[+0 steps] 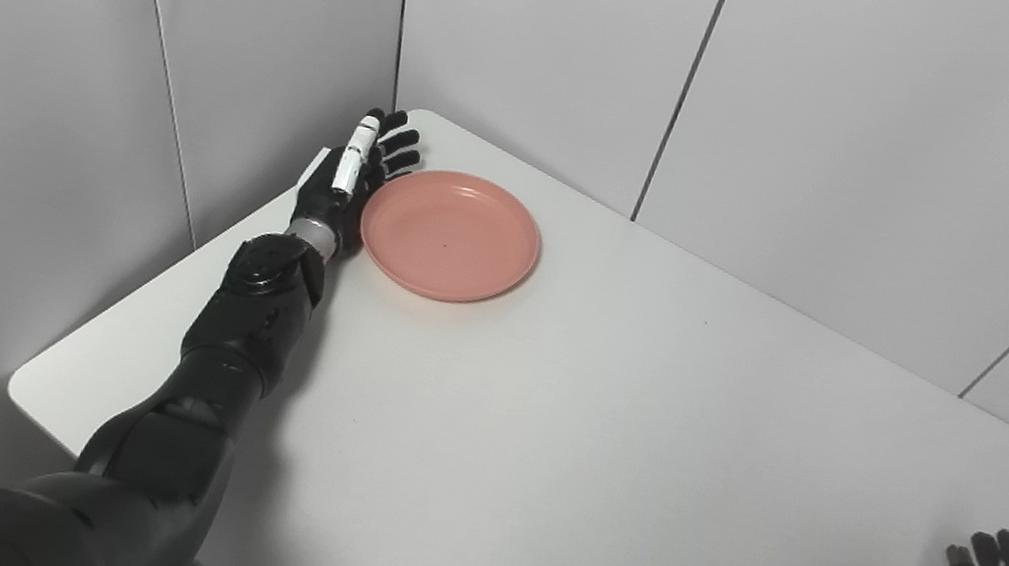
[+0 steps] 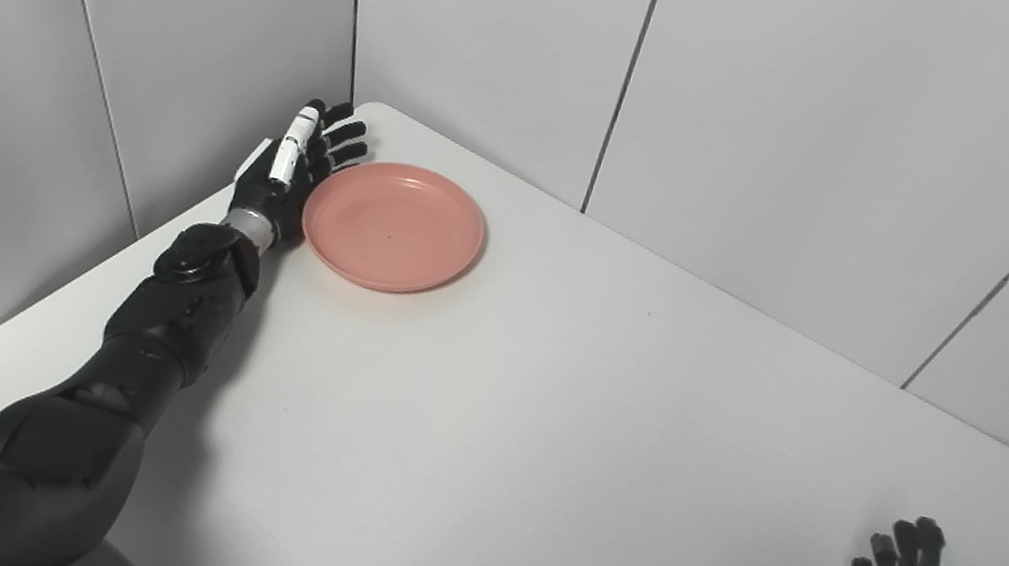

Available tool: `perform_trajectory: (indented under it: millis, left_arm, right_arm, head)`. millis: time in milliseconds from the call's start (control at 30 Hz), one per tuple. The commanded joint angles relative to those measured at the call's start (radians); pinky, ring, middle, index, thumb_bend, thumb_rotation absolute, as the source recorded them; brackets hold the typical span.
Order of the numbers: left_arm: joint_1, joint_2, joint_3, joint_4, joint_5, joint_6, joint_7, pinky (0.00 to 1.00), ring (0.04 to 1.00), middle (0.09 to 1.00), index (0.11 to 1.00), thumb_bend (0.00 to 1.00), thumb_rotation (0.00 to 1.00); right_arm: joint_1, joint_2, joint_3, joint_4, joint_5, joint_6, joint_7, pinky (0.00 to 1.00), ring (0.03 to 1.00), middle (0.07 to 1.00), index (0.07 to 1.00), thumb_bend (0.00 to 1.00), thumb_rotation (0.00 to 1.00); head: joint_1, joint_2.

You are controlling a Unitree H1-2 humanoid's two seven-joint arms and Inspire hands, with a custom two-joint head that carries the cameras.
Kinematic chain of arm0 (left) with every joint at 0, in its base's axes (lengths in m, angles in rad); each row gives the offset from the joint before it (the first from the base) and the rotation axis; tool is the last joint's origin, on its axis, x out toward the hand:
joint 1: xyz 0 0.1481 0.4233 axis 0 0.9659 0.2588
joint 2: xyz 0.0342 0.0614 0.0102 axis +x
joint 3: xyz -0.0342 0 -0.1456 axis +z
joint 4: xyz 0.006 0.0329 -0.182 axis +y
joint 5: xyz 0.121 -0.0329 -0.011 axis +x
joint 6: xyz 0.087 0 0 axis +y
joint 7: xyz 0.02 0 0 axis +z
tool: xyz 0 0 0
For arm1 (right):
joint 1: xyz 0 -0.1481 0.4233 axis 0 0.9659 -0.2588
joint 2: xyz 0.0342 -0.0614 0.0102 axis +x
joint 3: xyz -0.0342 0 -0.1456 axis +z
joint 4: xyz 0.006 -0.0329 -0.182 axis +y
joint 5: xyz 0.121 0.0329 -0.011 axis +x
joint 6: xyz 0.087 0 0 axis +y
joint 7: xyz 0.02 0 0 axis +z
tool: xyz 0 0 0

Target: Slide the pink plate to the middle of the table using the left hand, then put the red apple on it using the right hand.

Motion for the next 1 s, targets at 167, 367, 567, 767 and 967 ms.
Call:
perform_trajectory:
  millis: [167, 367, 567, 767, 967]
  left_arm:
    - [0.012, -0.031, -0.007, -0.060, -0.007, 0.055, -0.001, 0.88, 0.890, 0.892, 0.877, 0.39, 1.00]
    - [0.019, -0.046, -0.020, -0.079, 0.001, 0.063, -0.003, 0.90, 0.899, 0.898, 0.880, 0.40, 1.00]
    - [0.016, -0.064, -0.022, -0.085, 0.002, 0.073, 0.006, 0.90, 0.897, 0.898, 0.880, 0.38, 1.00]
    - [0.026, -0.083, -0.032, -0.136, 0.003, 0.115, 0.004, 0.90, 0.893, 0.900, 0.880, 0.36, 1.00]
    - [0.027, -0.099, -0.051, -0.147, 0.008, 0.132, 0.000, 0.90, 0.890, 0.895, 0.885, 0.36, 1.00]
  right_arm:
    - [0.088, 0.002, -0.008, 0.056, 0.008, 0.003, 0.007, 1.00, 0.995, 1.000, 1.000, 0.16, 1.00]
    - [0.091, 0.005, -0.006, 0.042, -0.002, 0.023, -0.006, 1.00, 1.000, 1.000, 1.000, 0.17, 1.00]
    - [0.091, 0.006, -0.005, 0.038, -0.008, 0.021, -0.007, 1.00, 1.000, 1.000, 1.000, 0.16, 1.00]
    - [0.091, 0.006, -0.001, 0.041, -0.008, 0.019, -0.002, 1.00, 1.000, 1.000, 1.000, 0.16, 1.00]
    - [0.089, 0.008, 0.001, 0.055, -0.013, -0.001, 0.003, 1.00, 1.000, 1.000, 1.000, 0.17, 1.00]
  head:
    - [-0.006, 0.002]
    - [-0.009, 0.004]
    - [-0.011, 0.005]
    - [-0.018, 0.011]
    - [-0.031, 0.016]
